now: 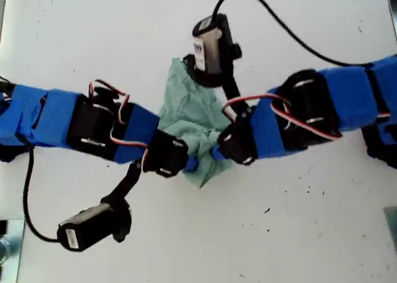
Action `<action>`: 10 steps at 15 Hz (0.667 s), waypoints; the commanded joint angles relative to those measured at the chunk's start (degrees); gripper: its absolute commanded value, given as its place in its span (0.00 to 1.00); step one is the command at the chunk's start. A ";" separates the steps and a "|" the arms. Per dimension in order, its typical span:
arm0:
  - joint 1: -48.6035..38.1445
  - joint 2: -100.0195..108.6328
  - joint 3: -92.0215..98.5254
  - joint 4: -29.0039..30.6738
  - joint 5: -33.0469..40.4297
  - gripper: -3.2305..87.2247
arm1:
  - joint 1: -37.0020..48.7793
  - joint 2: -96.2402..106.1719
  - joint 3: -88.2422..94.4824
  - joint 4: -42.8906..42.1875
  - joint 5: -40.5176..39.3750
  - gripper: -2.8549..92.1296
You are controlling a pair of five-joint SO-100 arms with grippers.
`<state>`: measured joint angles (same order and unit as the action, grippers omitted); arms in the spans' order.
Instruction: Fold t shirt
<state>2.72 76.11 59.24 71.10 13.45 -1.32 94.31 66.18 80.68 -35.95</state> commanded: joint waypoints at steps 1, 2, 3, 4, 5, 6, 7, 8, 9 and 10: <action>-3.60 5.45 0.00 0.70 2.11 0.09 | 8.09 7.82 6.15 -6.68 -4.39 0.04; -5.89 5.45 0.79 0.79 3.08 0.20 | 11.51 9.93 11.25 -10.28 -5.19 0.04; -8.26 5.45 1.49 0.88 4.48 0.25 | 15.29 12.66 17.84 -16.79 -5.80 0.08; -10.46 5.45 2.11 0.97 6.06 0.29 | 18.54 15.64 24.17 -22.15 -5.71 0.30; -12.83 5.45 2.46 1.93 6.68 0.33 | 21.53 19.16 29.97 -26.54 -6.33 0.37; -15.64 6.06 2.99 3.60 7.12 0.36 | 25.40 22.76 35.24 -29.79 -6.68 0.37; -19.42 7.91 5.01 4.13 9.14 0.37 | 29.36 25.93 38.67 -30.85 -6.77 0.37; -23.91 10.37 7.12 4.92 11.34 0.37 | 32.87 28.39 40.78 -30.94 -8.26 0.37; -28.04 13.71 9.05 6.15 13.01 0.37 | 35.60 30.23 42.10 -30.32 -9.40 0.33; -31.82 18.90 13.45 6.42 13.80 0.37 | 38.50 31.90 42.71 -27.95 -9.32 0.30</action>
<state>-23.73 85.61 69.79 76.64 25.66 33.93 121.38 109.16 52.21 -44.12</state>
